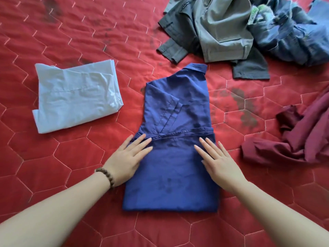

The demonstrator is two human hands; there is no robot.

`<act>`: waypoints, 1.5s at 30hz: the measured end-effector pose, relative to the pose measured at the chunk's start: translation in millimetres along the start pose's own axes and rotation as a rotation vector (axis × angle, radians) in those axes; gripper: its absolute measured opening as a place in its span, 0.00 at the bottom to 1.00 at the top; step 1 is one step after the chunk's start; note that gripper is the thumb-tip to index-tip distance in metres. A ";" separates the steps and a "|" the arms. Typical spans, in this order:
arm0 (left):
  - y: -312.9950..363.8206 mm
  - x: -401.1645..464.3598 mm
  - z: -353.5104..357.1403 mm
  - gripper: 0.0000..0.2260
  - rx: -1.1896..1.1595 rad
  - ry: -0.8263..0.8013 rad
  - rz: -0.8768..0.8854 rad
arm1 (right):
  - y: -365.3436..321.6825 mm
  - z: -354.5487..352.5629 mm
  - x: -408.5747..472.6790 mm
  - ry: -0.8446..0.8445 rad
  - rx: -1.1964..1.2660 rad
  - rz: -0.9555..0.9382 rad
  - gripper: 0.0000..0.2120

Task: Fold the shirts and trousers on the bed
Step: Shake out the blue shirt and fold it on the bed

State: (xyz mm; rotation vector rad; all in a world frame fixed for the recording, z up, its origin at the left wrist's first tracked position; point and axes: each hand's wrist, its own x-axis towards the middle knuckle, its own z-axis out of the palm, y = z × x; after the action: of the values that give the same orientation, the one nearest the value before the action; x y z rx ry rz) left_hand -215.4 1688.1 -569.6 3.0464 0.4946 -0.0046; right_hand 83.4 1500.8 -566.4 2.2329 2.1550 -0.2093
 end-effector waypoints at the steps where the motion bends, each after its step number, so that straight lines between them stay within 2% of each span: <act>1: -5.1 -8.1 -6.5 0.25 0.008 0.046 0.043 | 9.7 -6.4 -10.1 0.023 -0.004 -0.023 0.27; 3: -12.6 -26.8 -11.9 0.26 0.028 0.063 0.161 | 29.3 -16.9 -31.2 0.038 -0.045 -0.088 0.34; 6: -11.0 -48.3 -4.4 0.33 0.038 -0.117 0.331 | 38.3 -18.3 -51.8 -0.028 -0.087 -0.263 0.31; 8: -8.8 -51.5 0.6 0.38 0.002 -0.242 0.326 | 32.5 -11.4 -56.1 -0.079 -0.076 -0.346 0.26; 10: -9.5 -49.5 -0.2 0.36 -0.053 -0.288 0.286 | 26.1 -4.3 -55.9 -0.099 -0.042 -0.343 0.24; 12: -8.4 -46.0 -3.5 0.33 -0.093 -0.307 0.247 | 22.5 -2.4 -53.6 -0.103 -0.020 -0.300 0.23; 15: 1.3 -40.3 -4.0 0.26 -0.140 -0.214 0.176 | 11.5 -4.5 -49.5 -0.063 0.022 -0.218 0.21; 17: 12.4 -36.5 -2.4 0.24 -0.232 -0.123 0.072 | -2.4 -8.8 -43.4 -0.006 0.107 -0.131 0.19; 19: 17.7 -29.9 -5.4 0.23 -0.429 -0.037 -0.101 | -11.6 -16.0 -34.2 0.023 0.285 -0.012 0.17; 20: 17.7 -25.5 -13.4 0.21 -0.579 -0.008 -0.217 | -13.3 -22.4 -29.0 0.022 0.387 0.054 0.17; 23: 0.9 -2.2 -51.1 0.08 -1.144 -0.076 -0.577 | -5.7 -55.7 -4.9 0.007 0.717 0.237 0.15; 25: -20.0 25.8 -71.0 0.14 -1.253 -0.071 -0.805 | 4.1 -84.7 19.1 -0.019 0.896 0.344 0.09; 27: -48.7 58.3 -77.3 0.16 -1.455 0.056 -1.004 | 18.9 -109.4 52.9 0.005 0.994 0.382 0.13; 30: -86.9 111.1 -79.5 0.22 -1.768 0.239 -1.071 | 46.1 -121.3 120.1 0.116 1.098 0.526 0.23; 32: -94.4 134.5 -66.2 0.20 -1.862 0.283 -1.117 | 60.6 -105.7 162.1 0.096 1.196 0.709 0.25; 34: -90.5 144.7 -43.2 0.14 -1.746 0.247 -1.246 | 63.5 -83.1 183.2 -0.037 1.156 0.869 0.28; 35: -88.9 145.8 -30.6 0.10 -1.600 0.213 -1.293 | 63.1 -69.2 185.4 -0.071 1.101 0.876 0.28; 37: -86.3 145.0 -17.5 0.02 -1.364 0.164 -1.283 | 60.1 -50.9 182.9 -0.056 0.970 0.784 0.19; 40: -88.0 147.8 -22.4 0.01 -1.076 0.190 -1.198 | 58.5 -46.7 179.3 0.089 0.889 0.675 0.07; 43: -87.1 160.4 -48.3 0.02 -1.102 0.400 -1.057 | 58.0 -60.4 181.8 0.306 0.910 0.606 0.01; 45: -90.0 171.1 -59.0 0.04 -1.099 0.554 -1.025 | 56.2 -73.2 183.4 0.487 0.907 0.567 0.05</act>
State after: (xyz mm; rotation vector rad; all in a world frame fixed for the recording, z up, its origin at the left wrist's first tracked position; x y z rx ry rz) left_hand -81.9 1830.6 -517.6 1.4738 1.4059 0.7620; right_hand 150.6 1689.1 -519.6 3.6131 1.6135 -0.8229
